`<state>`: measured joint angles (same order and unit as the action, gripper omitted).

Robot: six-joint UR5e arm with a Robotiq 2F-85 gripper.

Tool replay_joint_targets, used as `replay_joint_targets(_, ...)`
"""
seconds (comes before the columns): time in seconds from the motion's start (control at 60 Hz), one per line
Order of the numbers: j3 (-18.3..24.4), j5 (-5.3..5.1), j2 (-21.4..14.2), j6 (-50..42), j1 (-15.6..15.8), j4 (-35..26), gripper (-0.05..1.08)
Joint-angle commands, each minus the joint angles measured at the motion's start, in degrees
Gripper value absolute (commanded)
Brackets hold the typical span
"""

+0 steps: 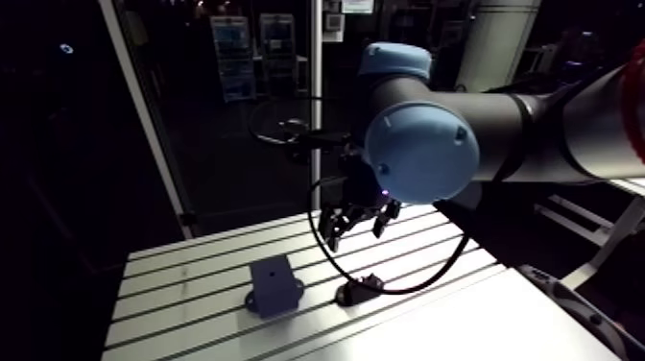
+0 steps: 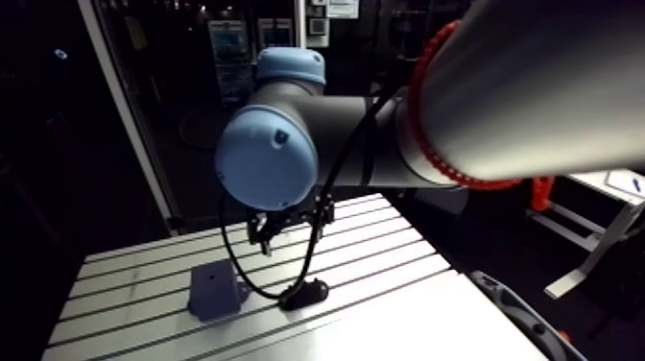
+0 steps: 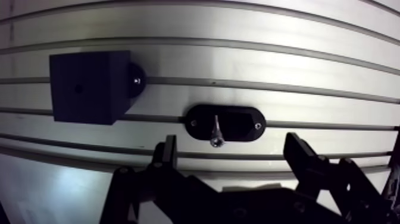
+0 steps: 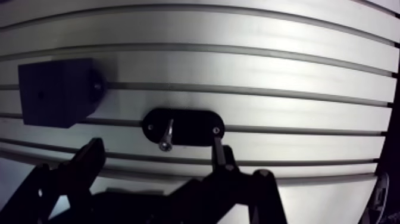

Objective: Pick up the M10 bolt and insert it into the hole until fully seated.

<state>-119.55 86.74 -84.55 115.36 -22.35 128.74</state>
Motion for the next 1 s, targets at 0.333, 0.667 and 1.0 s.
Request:
replay_joint_targets(0.333, -2.82, 0.04, 1.86, 0.35, -0.07, 3.31, 0.30)
replay_joint_targets(0.667, -3.55, 0.23, 1.98, 0.17, -0.07, 4.12, 0.38)
replay_joint_targets(1.0, -3.72, 0.31, 2.77, -0.87, -0.07, 4.37, 0.42)
